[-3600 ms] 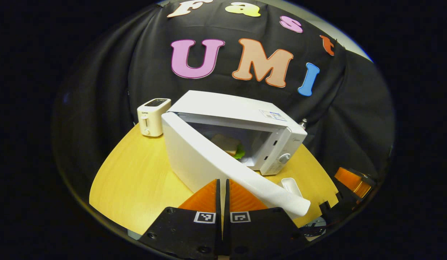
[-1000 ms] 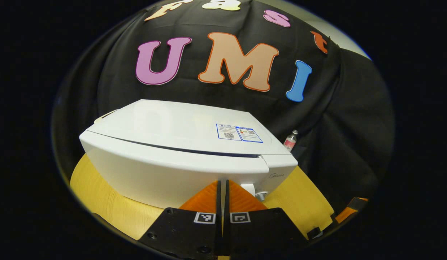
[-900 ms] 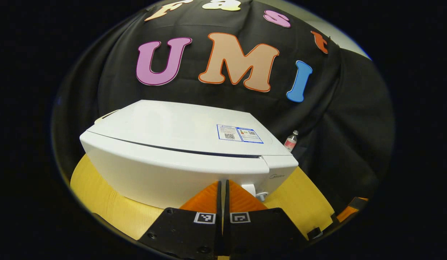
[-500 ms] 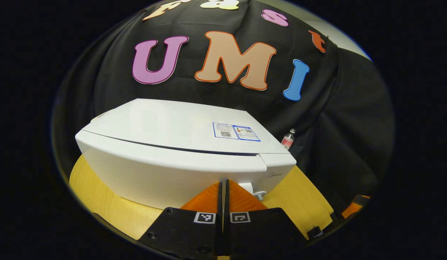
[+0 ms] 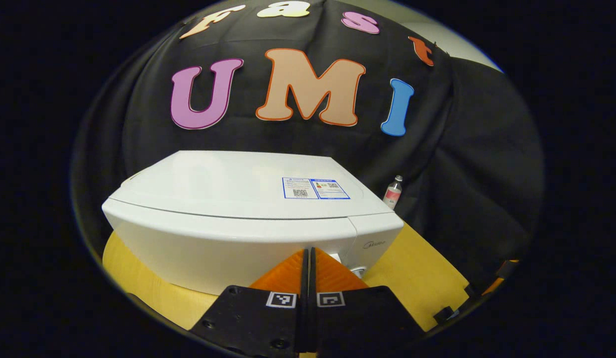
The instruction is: Open the microwave oven with the left hand, put the food in, and close the microwave oven.
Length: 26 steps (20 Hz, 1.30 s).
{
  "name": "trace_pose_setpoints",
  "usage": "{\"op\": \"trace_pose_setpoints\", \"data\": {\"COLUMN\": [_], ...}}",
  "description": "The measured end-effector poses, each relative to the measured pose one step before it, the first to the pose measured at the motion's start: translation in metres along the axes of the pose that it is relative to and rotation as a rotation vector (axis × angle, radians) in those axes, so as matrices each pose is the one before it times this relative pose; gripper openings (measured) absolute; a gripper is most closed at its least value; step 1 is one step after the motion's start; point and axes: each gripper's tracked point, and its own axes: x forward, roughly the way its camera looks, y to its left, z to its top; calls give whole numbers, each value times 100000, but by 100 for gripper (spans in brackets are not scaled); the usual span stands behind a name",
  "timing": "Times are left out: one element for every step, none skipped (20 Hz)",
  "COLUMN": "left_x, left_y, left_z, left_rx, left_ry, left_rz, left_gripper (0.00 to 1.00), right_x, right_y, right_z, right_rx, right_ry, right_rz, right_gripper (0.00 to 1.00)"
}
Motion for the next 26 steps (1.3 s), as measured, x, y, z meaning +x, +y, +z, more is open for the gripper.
{"op": "trace_pose_setpoints", "data": {"left_x": [-384,-678,-669,-807,-946,-852,-866,-694,-784,-816,-743,-770,-747,-867,-768,-686,-701,-569,-537,-505,-326,-308,-173,-19,-54,-223], "left_y": [200,-31,112,126,198,233,282,434,407,452,478,681,726,783,909,810,596,479,536,461,442,432,262,419,467,391], "left_z": [316,394,324,272,98,13,14,-208,-87,-288,-402,-299,-96,78,450,378,506,299,312,128,305,379,322,387,338,214], "left_rx": [2357,1787,824,138,-468,-906,-592,-365,-392,-508,-93,385,601,816,1094,670,-211,-1120,-1124,-1040,-587,86,563,999,1030,232], "left_ry": [-949,-1173,-1412,-1298,-1106,-585,-494,-63,-228,461,1384,919,325,-179,-1338,-1067,-1296,-721,-387,-420,-757,-707,-1111,-1291,-985,-633], "left_rz": [874,-55,307,497,716,881,1007,1369,1165,1427,1034,1673,1922,2394,2749,2653,1895,1898,2474,1943,2269,2054,1545,1995,2355,1913], "left_gripper": [1,4,16,17,18,20,21,24,25,29,31,41,41,53,59,67,69,76,83,99,100,99,99,99,99,99], "right_x": [-20,6,9,-38,166,-14,144,86,116,99,22,6,124,42,107,78,65,91,153,-42,-85,-42,-94,-192,-9,-56], "right_y": [-46,-46,-13,42,28,35,95,59,14,111,31,101,76,96,21,30,-30,51,88,222,202,201,136,174,224,231], "right_z": [98,23,62,202,50,237,245,223,218,190,121,194,144,126,39,106,-61,68,155,300,481,556,613,829,901,776], "right_rx": [301,184,310,335,201,121,-15,-252,-298,-276,-301,-386,-505,-529,-644,-791,-840,-771,-499,-328,-297,-197,-372,-470,-291,-539], "right_ry": [-18,194,-37,50,124,-81,-329,-378,-261,-195,-25,-121,-137,111,127,36,285,44,-159,-481,-716,-725,-1142,-1715,-1861,-1774], "right_rz": [65,27,133,449,310,438,537,306,438,366,471,616,441,503,473,235,204,179,376,507,745,493,620,446,735,607], "right_gripper": [92,92,92,92,92,92,92,92,92,92,92,92,92,92,92,92,92,92,92,100,100,100,100,100,100,100]}}
